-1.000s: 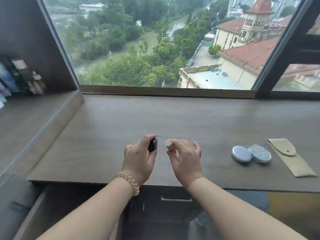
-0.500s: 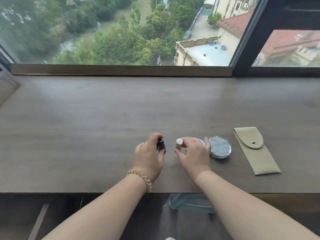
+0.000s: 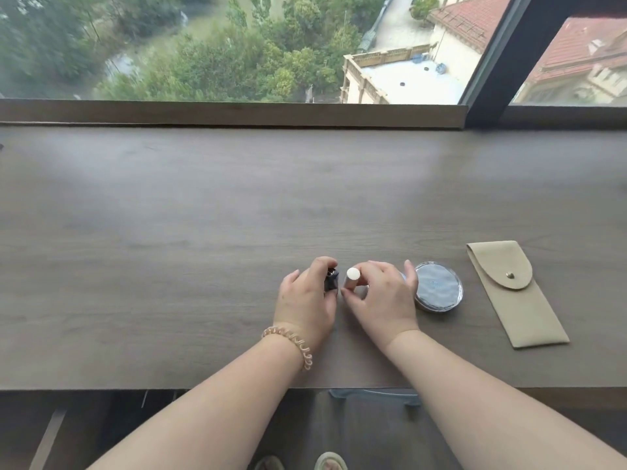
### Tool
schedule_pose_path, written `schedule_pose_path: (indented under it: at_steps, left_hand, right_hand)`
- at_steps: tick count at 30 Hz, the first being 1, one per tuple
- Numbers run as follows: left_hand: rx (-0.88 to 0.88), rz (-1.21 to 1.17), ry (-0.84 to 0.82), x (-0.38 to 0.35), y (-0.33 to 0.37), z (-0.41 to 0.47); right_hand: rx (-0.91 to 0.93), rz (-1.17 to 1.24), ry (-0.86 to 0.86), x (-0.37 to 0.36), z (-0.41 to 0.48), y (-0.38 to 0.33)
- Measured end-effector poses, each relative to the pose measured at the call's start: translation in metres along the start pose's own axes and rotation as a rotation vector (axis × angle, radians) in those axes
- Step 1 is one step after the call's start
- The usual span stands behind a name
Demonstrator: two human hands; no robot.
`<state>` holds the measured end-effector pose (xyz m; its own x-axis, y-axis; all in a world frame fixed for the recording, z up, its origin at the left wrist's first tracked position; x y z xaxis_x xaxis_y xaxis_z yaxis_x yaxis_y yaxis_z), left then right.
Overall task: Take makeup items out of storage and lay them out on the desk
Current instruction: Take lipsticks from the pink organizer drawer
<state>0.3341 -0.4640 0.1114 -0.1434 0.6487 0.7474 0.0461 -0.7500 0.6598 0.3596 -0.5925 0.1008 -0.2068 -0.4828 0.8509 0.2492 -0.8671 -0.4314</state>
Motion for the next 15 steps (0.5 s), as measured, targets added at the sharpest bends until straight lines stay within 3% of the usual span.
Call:
schedule_pose_path:
  at_steps: [8, 15]
  left_hand:
    - [-0.049, 0.041, -0.033, -0.004, -0.002, -0.006]
    - [-0.068, 0.309, 0.074, 0.053, 0.003, -0.023]
  right_hand:
    - [0.041, 0.013, -0.042, 0.010, -0.008, -0.002]
    - [0.212, 0.087, 0.004, 0.044, -0.006, -0.045]
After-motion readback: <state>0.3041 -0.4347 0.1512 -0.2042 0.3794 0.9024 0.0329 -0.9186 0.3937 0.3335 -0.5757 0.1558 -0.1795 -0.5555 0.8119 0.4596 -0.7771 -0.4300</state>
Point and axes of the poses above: each hand's wrist, its own z-axis towards the middle knuckle, its own x-axis out of the back of the hand, y = z × x, the point moved 8 cm from there along z, towards the middle knuckle, and after that the axes turned 4 degrees about x, right-handed, at the moved point
